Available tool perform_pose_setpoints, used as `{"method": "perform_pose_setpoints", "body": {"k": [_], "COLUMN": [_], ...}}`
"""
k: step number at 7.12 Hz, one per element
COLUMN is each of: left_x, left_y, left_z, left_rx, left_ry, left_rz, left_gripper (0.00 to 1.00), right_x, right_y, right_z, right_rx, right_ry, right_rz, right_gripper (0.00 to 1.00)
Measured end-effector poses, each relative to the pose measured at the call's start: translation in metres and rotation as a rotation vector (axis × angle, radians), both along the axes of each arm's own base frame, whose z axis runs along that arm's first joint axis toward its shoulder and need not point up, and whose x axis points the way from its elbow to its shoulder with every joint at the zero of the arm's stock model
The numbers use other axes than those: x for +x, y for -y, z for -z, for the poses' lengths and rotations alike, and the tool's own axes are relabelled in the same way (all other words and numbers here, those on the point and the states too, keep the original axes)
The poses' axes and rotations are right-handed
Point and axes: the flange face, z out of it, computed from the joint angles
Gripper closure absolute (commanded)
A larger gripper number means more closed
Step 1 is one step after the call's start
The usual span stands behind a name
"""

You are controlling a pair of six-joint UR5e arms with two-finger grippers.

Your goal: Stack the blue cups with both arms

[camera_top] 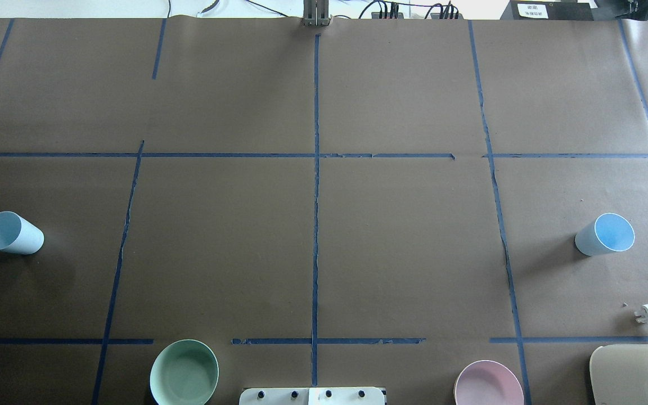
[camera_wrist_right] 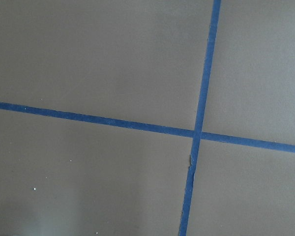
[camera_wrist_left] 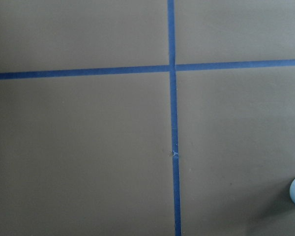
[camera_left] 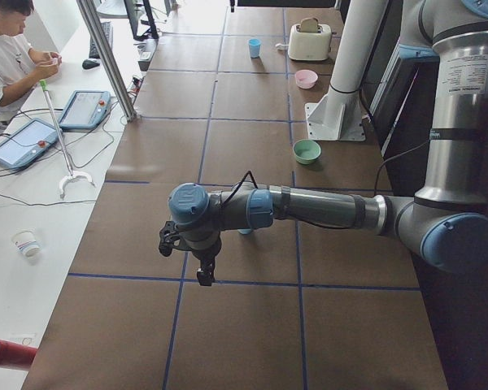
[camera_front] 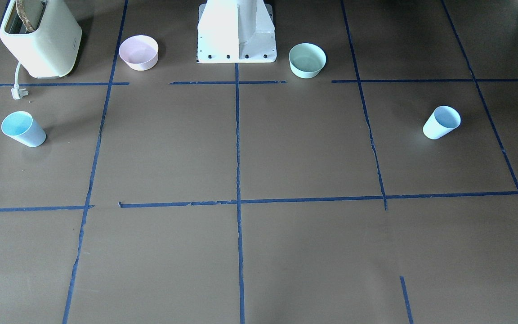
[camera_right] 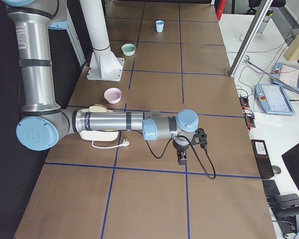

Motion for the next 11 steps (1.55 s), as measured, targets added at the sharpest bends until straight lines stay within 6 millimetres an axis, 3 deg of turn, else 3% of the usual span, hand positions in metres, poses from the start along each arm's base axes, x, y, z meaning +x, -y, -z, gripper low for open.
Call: {"method": "perform_pose_setpoints", "body": {"k": [4,9,11], "left_x": [0.002,0.004,0.008], "left_y": [-0.002,-0.006,-0.012], "left_z": [0.015,0.011,0.005], "left_rx": [0.025,0.030,0.111], "left_ry": [0.006,-0.002,-0.002], "left_rz": [0.001,-0.005,-0.015], "left_gripper": [0.00,0.00,0.00], "right_x": [0.000,0.000,0.000], "right_y": [0.000,-0.003,-0.004], "right_z": [0.000,-0.005,-0.005], "right_rx": [0.011,0.012,0.011], "right_ry": [0.003,0.003,0.003], "right_rz": [0.001,0.006,0.006], "right_gripper": [0.00,0.00,0.00]}}
